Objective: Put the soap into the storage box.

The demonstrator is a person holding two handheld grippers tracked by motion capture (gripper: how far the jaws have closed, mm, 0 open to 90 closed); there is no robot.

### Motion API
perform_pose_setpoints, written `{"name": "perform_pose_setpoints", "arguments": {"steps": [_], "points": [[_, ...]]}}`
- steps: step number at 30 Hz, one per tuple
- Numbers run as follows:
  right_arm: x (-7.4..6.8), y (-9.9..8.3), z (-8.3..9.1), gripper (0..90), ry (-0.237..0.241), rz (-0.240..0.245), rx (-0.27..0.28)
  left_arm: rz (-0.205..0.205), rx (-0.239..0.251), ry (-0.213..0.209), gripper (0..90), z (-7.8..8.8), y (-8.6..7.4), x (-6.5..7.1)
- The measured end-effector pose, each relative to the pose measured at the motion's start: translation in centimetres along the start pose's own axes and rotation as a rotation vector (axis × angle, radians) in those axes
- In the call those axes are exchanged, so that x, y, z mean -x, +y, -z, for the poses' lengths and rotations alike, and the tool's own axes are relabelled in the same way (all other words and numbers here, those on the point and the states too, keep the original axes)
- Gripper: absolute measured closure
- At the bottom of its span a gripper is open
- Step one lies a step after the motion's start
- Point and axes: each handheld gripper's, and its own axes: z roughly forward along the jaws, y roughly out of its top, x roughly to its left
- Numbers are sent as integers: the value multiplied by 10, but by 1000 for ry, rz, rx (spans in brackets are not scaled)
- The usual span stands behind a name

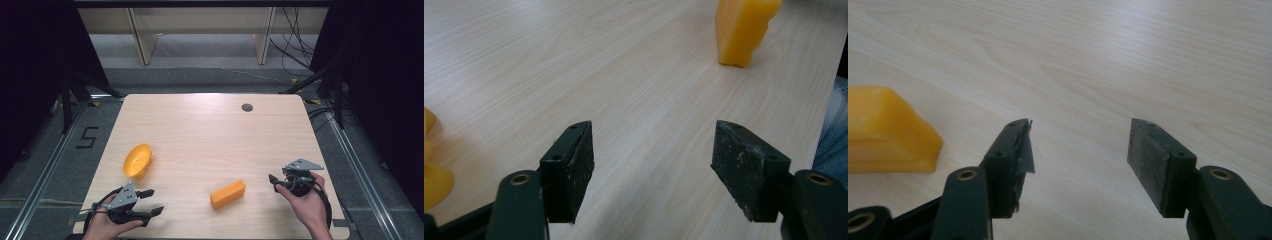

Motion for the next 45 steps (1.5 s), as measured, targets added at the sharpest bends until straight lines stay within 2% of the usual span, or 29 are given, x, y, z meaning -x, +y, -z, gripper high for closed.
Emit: {"name": "perform_pose_setpoints", "arguments": {"steps": [2, 3, 4, 5, 6, 9, 12, 13, 15, 17, 18, 19, 21, 22, 24, 26, 27, 28, 29, 30, 32, 33, 34, 36, 40, 41, 42, 44, 45], "points": [[-3, 0, 0, 429, 1, -33, -2, -2, 25, 0, 325, -1, 7, 0], [0, -1, -1, 429, -1, 21, 14, -2, 25, 0, 337, -1, 7, 0], [-5, 0, -1, 429, 14, -49, -5, -14, 23, -8, 350, -4, 15, -1], [-5, 0, -1, 429, 14, -49, -5, -14, 23, -8, 359, -4, 15, -1], [-5, 1, 0, 428, 7, -27, -16, -18, 12, -15, 360, -10, 23, 0], [-5, 1, 0, 428, 4, -21, -12, -1, -11, -36, 351, -16, 31, 4], [-5, 0, 0, 428, -3, 3, 0, -21, -20, -71, 347, -25, 42, 10], [-8, 1, 1, 428, 3, -60, -21, -46, -18, -83, 338, -28, 43, 12], [-7, 0, 2, 428, 1, -59, -23, -43, -33, -75, 333, -29, 41, 14], [-4, 0, 1, 428, 0, -31, -10, -26, -47, -74, 329, -32, 39, 14], [-3, -1, 1, 428, 1, -6, -3, -40, -50, -77, 328, -33, 39, 13], [-2, 0, 0, 428, 8, 12, 10, -22, -40, -71, 325, -34, 38, 13], [-7, 0, 3, 428, -1, -57, -19, -36, -44, -72, 324, -34, 38, 10], [-4, 0, 2, 428, -6, -14, 2, -37, -40, -50, 324, -34, 37, 9], [-4, 0, 2, 428, -3, -22, -1, -40, -31, -50, 325, -35, 34, 6], [-4, 0, 2, 428, -2, -23, -1, -18, -27, -43, 327, -38, 25, 5], [-7, 0, 3, 428, 6, -55, -8, -24, -35, -34, 327, -38, 23, 5], [-7, 0, 3, 428, 6, -55, -8, -24, -35, -34, 329, -38, 23, 5], [-3, -1, 3, 428, 3, -14, 9, 5, -35, -32, 329, -36, 20, 10], [-5, 0, 4, 428, 10, -37, 1, -12, -16, -36, 329, -36, 20, 11], [-5, 0, 4, 428, 10, -40, -1, 5, -15, -33, 329, -35, 20, 13], [-6, 0, 4, 428, 8, -38, 3, -20, -10, -43, 329, -34, 21, 12], [-6, 0, 4, 428, 8, -33, 12, -18, -3, -37, 329, -34, 21, 13], [-6, -1, 3, 428, 10, -14, 18, 4, -9, -35, 332, -32, 19, 15], [-9, -1, 6, 428, -9, -26, 4, -17, -9, -36, 333, -30, 18, 16], [-9, -2, 6, 428, 6, -28, 16, -21, -11, -28, 333, -29, 16, 17], [-9, -3, 7, 428, 2, -10, 18, 12, -9, -26, 332, -28, 14, 19], [-12, -5, 8, 428, 14, -28, 5, -10, -30, -25, 332, -24, 12, 20], [-12, -7, 9, 428, 12, -12, 11, -5, -20, -31, 333, -23, 11, 21]]}}
